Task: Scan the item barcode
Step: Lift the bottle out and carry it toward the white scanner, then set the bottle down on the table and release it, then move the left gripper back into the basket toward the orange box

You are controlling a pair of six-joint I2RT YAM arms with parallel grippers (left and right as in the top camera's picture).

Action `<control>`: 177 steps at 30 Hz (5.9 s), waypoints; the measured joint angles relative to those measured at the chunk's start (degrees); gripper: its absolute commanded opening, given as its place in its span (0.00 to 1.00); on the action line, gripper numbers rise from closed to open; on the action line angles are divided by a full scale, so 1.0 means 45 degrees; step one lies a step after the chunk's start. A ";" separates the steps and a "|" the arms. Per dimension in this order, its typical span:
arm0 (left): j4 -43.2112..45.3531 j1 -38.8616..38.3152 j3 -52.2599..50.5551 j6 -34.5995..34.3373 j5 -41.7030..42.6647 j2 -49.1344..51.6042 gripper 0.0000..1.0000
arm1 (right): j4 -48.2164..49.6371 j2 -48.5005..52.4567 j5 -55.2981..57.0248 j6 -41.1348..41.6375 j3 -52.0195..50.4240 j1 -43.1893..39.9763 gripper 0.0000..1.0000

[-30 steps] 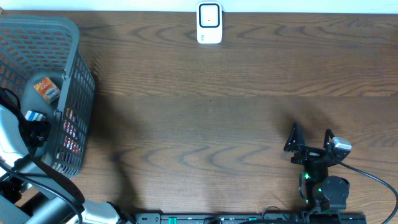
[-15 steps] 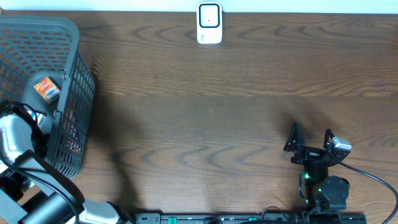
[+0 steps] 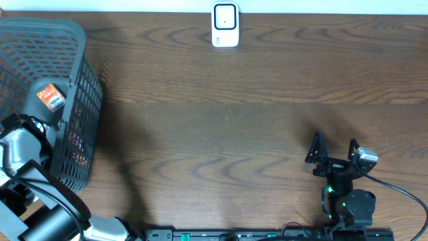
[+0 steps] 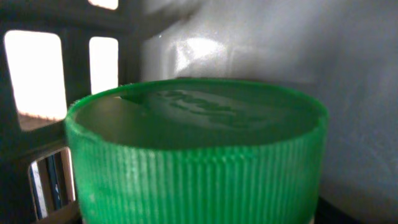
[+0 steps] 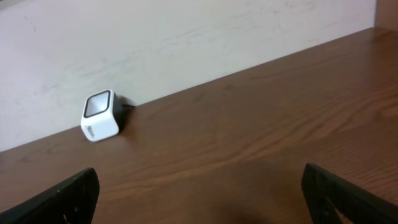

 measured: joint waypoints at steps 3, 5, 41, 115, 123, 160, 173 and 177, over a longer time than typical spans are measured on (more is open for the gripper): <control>0.0092 0.0000 -0.0005 0.0005 -0.0068 -0.0005 0.65 | 0.0000 0.0000 0.0005 0.0005 0.0000 0.0000 0.99; 0.0238 0.0000 -0.0005 0.0058 -0.0141 -0.0005 0.64 | 0.0000 0.0000 0.0010 0.0000 0.0000 0.0000 0.99; 0.1311 -0.1501 0.4342 0.2064 0.9593 -0.9996 0.65 | 0.0000 0.0000 0.0005 0.0000 0.0000 0.0000 0.99; 1.5533 -1.6422 -0.2885 0.1588 -1.0627 0.2739 0.75 | 0.0000 0.0000 0.0005 0.0000 0.0000 0.0000 0.99; 1.6961 -1.6417 -0.2880 0.1724 -1.0826 0.4949 0.83 | 0.0000 0.0000 0.0010 0.0000 0.0000 0.0000 0.99; 0.8655 -1.7830 -0.0491 0.7305 -1.0846 -1.4236 1.00 | 0.0000 0.0000 0.0005 0.0000 0.0000 0.0000 0.99; 0.6309 -1.7063 0.4231 0.9423 -1.3891 -1.2507 0.98 | 0.0000 0.0000 0.0005 0.0000 0.0000 0.0000 0.99; 0.6300 -1.7063 0.4979 1.0384 -1.4027 -1.1259 0.98 | 0.0000 0.0000 0.0005 0.0000 0.0000 0.0000 0.99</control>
